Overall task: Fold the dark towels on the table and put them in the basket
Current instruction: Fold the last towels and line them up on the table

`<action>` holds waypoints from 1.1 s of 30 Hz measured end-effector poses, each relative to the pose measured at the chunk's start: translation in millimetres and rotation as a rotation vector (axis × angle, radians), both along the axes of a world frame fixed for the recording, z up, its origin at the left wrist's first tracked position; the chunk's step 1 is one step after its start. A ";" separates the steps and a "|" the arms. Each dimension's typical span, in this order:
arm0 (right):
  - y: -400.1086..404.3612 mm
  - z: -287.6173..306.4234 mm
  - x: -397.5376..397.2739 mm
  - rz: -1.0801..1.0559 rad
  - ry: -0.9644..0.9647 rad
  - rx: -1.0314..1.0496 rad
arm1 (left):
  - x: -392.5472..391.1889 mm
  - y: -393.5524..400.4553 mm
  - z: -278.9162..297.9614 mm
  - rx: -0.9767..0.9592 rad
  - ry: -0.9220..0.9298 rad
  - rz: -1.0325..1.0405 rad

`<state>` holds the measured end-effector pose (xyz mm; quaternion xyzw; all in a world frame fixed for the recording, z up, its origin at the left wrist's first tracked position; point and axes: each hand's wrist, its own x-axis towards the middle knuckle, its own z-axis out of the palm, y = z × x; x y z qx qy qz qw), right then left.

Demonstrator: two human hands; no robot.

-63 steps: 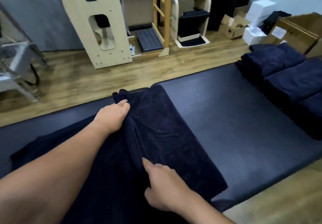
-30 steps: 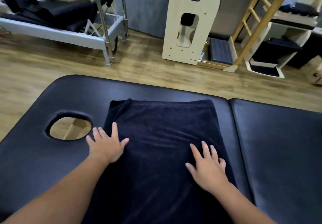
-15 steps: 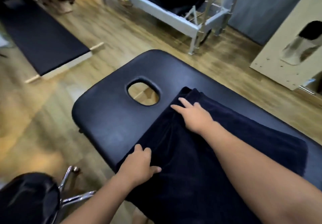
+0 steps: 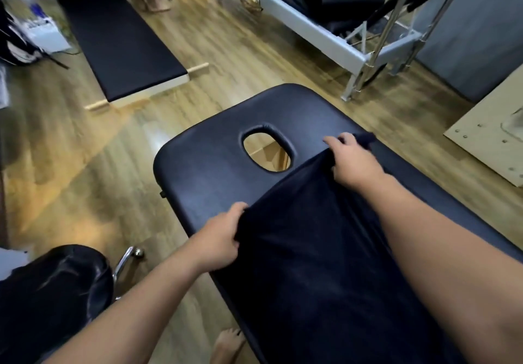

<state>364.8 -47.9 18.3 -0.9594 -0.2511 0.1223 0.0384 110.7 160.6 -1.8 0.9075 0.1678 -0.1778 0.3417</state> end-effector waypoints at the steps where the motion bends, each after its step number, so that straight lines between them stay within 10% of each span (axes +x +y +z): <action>1: 5.5 -9.9 -10.4 -0.028 0.084 -0.031 | -2.8 -1.9 -6.3 0.192 0.083 -0.148; 8: -8.2 -78.0 -122.3 -0.017 0.044 -0.027 | -1.9 -47.6 -31.1 0.401 -0.048 -0.705; 19: -203.4 -65.9 -150.9 -0.905 0.178 -0.092 | 99.1 -119.5 -39.3 0.503 -0.126 -1.044; 33: -120.0 -53.0 -286.7 -0.747 0.271 -0.058 | 214.1 -156.7 -29.0 0.490 0.138 -0.716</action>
